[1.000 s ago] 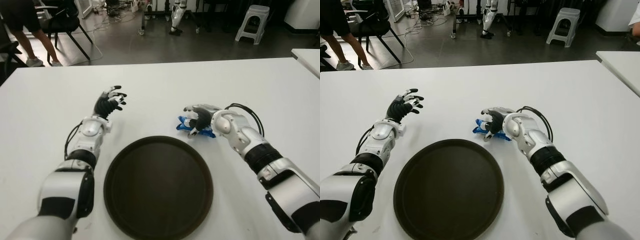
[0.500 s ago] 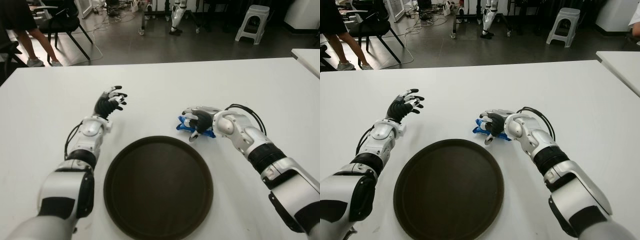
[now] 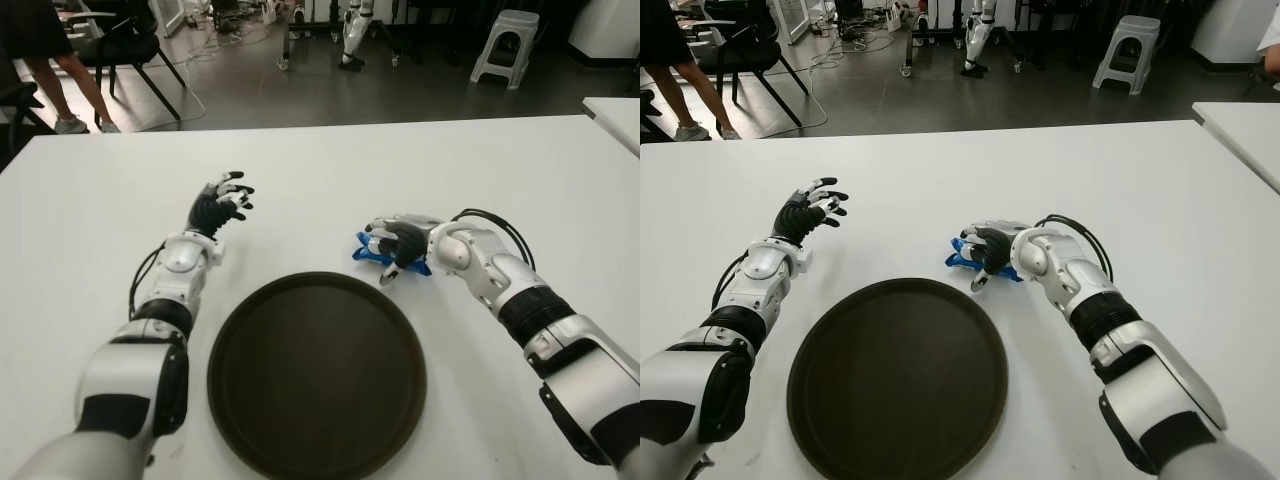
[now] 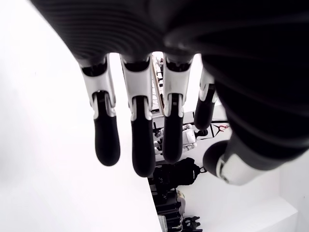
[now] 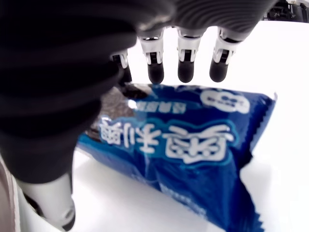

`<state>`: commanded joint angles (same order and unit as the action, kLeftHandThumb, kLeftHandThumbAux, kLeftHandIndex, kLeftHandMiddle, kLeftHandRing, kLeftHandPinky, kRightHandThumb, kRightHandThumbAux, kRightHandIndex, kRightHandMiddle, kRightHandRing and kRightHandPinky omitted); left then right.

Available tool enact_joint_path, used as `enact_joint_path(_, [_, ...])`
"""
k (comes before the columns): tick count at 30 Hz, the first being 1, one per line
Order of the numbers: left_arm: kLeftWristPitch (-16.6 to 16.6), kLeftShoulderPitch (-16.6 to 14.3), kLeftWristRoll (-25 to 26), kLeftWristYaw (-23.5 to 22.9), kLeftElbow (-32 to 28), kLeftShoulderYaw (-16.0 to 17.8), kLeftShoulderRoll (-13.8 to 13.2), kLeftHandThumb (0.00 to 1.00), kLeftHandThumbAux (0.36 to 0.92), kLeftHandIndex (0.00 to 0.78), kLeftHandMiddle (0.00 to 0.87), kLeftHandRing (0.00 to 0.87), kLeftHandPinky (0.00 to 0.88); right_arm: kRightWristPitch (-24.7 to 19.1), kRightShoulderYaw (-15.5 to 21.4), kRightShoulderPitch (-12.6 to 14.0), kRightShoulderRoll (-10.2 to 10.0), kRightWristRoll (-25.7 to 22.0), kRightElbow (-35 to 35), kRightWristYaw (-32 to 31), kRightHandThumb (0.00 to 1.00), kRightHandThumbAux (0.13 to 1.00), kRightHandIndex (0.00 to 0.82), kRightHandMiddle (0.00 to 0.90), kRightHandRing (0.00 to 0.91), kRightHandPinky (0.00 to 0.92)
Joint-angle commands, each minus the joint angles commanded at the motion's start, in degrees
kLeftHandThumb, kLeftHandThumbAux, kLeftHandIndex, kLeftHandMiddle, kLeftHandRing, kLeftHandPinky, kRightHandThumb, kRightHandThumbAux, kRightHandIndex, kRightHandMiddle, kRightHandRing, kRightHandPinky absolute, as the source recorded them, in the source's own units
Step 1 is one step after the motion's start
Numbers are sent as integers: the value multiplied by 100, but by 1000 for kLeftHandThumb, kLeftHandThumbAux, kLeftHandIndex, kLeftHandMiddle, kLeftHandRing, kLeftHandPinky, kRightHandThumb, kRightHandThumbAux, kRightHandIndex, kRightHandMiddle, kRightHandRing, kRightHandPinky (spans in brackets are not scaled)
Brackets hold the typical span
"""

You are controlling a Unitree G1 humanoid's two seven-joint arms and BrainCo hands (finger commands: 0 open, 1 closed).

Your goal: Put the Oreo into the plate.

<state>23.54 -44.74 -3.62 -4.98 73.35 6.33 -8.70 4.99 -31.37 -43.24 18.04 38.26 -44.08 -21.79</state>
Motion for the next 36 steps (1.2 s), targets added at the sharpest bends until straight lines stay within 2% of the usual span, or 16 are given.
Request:
enact_joint_path(18, [32, 7, 14, -4, -3, -10, -5, 191, 644, 200, 357, 435, 467, -52, 27, -14, -18, -41, -35, -176, 0, 750, 0, 0, 0, 16])
enact_joint_path(36, [30, 12, 16, -29, -18, 2, -1, 209, 648, 200, 353, 425, 460, -11, -17, -72, -63, 2, -259, -108, 0, 744, 16, 33, 24, 91])
